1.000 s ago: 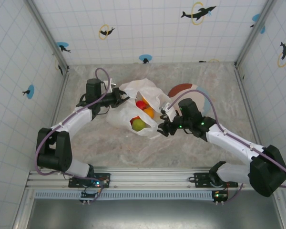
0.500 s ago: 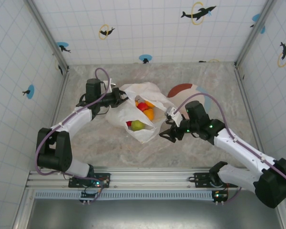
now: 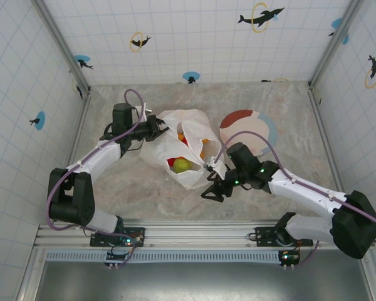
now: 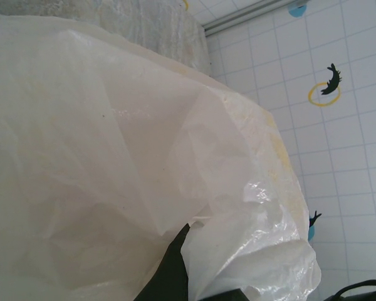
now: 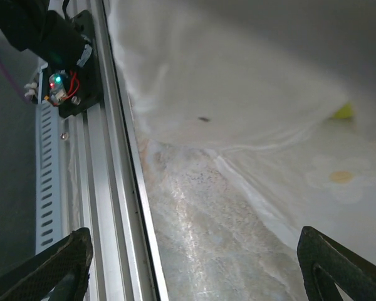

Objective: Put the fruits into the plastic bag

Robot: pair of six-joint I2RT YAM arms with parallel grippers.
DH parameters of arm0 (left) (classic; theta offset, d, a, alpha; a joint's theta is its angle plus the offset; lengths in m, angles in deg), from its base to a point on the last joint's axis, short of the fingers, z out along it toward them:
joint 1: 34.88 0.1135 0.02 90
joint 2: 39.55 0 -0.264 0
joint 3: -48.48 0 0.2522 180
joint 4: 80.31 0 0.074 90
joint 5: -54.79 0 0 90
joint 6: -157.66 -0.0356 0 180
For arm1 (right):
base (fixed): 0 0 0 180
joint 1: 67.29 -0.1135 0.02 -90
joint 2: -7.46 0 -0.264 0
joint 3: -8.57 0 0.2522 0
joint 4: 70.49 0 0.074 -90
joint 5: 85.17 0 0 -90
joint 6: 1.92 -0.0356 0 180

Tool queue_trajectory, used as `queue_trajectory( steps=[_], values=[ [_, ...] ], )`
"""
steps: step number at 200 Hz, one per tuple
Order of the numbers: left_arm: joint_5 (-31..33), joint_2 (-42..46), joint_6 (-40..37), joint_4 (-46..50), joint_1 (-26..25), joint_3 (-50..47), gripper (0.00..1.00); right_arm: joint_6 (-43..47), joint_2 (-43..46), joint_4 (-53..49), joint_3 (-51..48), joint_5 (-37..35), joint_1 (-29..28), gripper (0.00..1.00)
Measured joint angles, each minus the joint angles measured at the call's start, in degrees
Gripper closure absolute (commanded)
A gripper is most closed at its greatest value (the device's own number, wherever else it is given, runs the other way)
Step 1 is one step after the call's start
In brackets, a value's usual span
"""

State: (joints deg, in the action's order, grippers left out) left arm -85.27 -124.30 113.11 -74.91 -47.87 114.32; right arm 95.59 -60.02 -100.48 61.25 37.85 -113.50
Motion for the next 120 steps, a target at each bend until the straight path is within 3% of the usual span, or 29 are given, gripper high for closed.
queue_trajectory(
  steps=[67, 120],
  values=[
    [0.0, 0.0, 0.0, 0.2, 0.1, 0.0, 1.0, 0.3, 8.5, -4.4, 0.9, -4.2, 0.2, 0.16],
    [0.2, 0.0, 0.0, 0.2, 0.3, 0.0, 1.0, 3.9, 10.3, -12.6, 9.9, -10.7, 1.3, 0.19]
  ],
)
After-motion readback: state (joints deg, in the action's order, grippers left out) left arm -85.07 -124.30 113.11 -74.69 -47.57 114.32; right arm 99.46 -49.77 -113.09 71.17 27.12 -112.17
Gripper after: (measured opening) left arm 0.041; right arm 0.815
